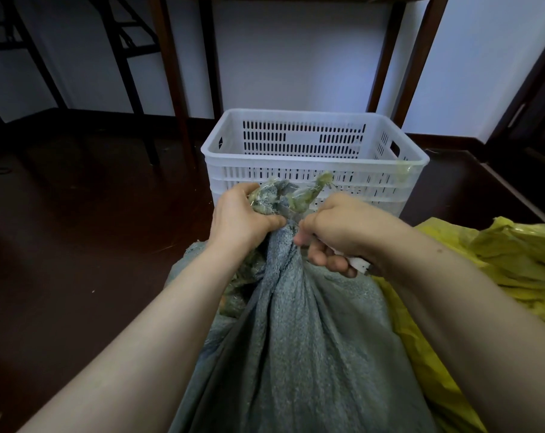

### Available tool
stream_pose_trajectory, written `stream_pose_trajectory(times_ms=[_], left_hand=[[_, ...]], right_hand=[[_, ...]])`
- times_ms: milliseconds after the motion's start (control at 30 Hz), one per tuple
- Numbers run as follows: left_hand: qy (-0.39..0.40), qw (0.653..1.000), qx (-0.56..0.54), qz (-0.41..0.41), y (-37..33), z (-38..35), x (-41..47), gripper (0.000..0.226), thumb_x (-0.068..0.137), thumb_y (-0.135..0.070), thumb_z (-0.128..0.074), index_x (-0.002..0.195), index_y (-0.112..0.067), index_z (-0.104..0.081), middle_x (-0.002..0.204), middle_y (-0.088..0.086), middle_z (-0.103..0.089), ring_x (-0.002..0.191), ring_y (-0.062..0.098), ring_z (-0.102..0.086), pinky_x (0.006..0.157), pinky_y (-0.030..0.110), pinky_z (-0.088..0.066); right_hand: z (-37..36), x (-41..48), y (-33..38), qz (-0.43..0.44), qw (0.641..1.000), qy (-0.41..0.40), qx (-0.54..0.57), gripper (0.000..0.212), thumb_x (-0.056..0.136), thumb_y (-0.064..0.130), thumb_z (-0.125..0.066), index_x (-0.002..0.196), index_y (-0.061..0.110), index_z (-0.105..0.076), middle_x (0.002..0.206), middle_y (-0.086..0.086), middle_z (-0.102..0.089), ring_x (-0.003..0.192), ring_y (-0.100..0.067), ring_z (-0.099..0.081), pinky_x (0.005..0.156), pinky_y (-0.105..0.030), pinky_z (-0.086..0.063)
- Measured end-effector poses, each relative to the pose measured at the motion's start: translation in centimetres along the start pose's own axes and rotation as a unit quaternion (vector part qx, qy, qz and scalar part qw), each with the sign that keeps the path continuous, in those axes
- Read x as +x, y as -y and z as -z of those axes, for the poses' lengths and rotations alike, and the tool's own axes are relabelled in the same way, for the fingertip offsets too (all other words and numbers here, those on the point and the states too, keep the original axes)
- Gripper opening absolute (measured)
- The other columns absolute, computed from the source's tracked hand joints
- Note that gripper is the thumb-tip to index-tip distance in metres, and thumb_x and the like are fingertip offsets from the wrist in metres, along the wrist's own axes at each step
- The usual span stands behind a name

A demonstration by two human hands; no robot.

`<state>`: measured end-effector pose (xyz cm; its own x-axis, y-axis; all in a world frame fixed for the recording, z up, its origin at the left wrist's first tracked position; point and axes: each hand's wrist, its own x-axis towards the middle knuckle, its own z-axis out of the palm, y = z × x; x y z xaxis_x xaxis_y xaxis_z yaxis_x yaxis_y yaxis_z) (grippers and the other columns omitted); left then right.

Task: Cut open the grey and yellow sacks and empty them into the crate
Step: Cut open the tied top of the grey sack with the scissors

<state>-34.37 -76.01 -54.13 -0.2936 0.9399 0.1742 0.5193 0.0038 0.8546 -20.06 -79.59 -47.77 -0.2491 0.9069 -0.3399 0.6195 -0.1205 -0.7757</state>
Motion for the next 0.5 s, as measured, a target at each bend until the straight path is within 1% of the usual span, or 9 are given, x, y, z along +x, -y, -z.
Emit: stream_pose_trajectory(times_ms=[100,167,233,300,333,400,467,500], left_hand=[[-0.005,1.000,-0.017,-0.002,0.2,0.0,0.1,0.078,0.062,-0.022,-0.087,0.132,-0.025,-0.053,0.133,0.001,-0.056,0.109,0.016,-0.056,0.097,0.039,-0.047],[-0.003,0.999,-0.035,0.010,0.4,-0.1,0.2,0.075,0.064,-0.021,-0.085,0.132,-0.029,-0.053,0.136,-0.001,-0.054,0.115,0.019,-0.056,0.098,0.041,-0.047],[-0.001,0.999,-0.045,0.021,0.4,-0.2,0.3,0.071,0.067,-0.019,-0.083,0.131,-0.027,-0.055,0.137,-0.001,-0.054,0.121,0.017,-0.052,0.100,0.040,-0.045],[0.001,0.999,-0.042,0.030,0.3,-0.5,0.3,0.068,0.068,-0.017,-0.081,0.130,-0.023,-0.056,0.135,0.001,-0.055,0.114,0.015,-0.053,0.096,0.037,-0.046],[0.003,0.998,-0.041,0.039,0.2,-0.6,0.3,0.067,0.067,-0.016,-0.081,0.129,-0.020,-0.056,0.132,0.003,-0.056,0.110,0.016,-0.055,0.095,0.036,-0.047],[0.013,0.997,-0.049,0.065,0.0,-0.8,0.3,0.065,0.065,-0.016,-0.082,0.126,-0.013,-0.058,0.126,0.008,-0.060,0.109,0.020,-0.058,0.094,0.039,-0.050],[0.035,0.994,-0.059,0.082,-0.1,-0.8,0.4,0.060,0.065,-0.016,-0.082,0.122,-0.009,-0.062,0.121,0.011,-0.063,0.109,0.025,-0.061,0.093,0.043,-0.051],[0.044,0.993,-0.065,0.085,0.0,-0.8,0.4,0.057,0.066,-0.016,-0.081,0.120,-0.008,-0.063,0.119,0.012,-0.065,0.109,0.027,-0.061,0.092,0.045,-0.051]], right_hand=[[-1.4,0.2,-0.1,0.015,0.998,-0.027,0.049,0.020,0.095,0.007,-0.037,0.109,0.000,-0.047,0.033,0.002,-0.046,0.023,-0.010,-0.033,0.030,-0.013,-0.027],[-2.4,0.5,-0.1,0.025,0.995,-0.042,0.089,0.023,0.095,0.009,-0.035,0.114,0.001,-0.045,0.037,0.001,-0.046,0.021,-0.010,-0.032,0.031,-0.011,-0.026],[-3.2,1.0,-0.1,0.027,0.993,-0.058,0.098,0.025,0.096,0.010,-0.034,0.117,0.001,-0.044,0.051,-0.006,-0.049,0.021,-0.011,-0.032,0.033,-0.011,-0.027],[-3.7,1.7,-0.5,0.028,0.994,-0.081,0.066,0.026,0.096,0.013,-0.034,0.117,0.001,-0.046,0.063,-0.012,-0.052,0.022,-0.013,-0.035,0.036,-0.013,-0.028],[-3.8,2.0,-0.8,0.031,0.994,-0.093,0.049,0.026,0.096,0.014,-0.035,0.115,0.001,-0.048,0.065,-0.014,-0.055,0.024,-0.015,-0.037,0.037,-0.015,-0.029],[-3.9,2.6,-1.4,0.042,0.992,-0.115,0.023,0.025,0.097,0.017,-0.035,0.108,0.002,-0.052,0.066,-0.016,-0.060,0.033,-0.020,-0.044,0.039,-0.021,-0.035],[-4.0,2.8,-1.6,0.059,0.988,-0.138,-0.017,0.023,0.098,0.022,-0.038,0.090,0.008,-0.055,0.069,-0.014,-0.065,0.044,-0.026,-0.055,0.045,-0.034,-0.049],[-4.0,2.9,-1.7,0.067,0.985,-0.151,-0.045,0.025,0.098,0.024,-0.040,0.081,0.012,-0.053,0.072,-0.012,-0.066,0.050,-0.029,-0.060,0.052,-0.039,-0.055]])
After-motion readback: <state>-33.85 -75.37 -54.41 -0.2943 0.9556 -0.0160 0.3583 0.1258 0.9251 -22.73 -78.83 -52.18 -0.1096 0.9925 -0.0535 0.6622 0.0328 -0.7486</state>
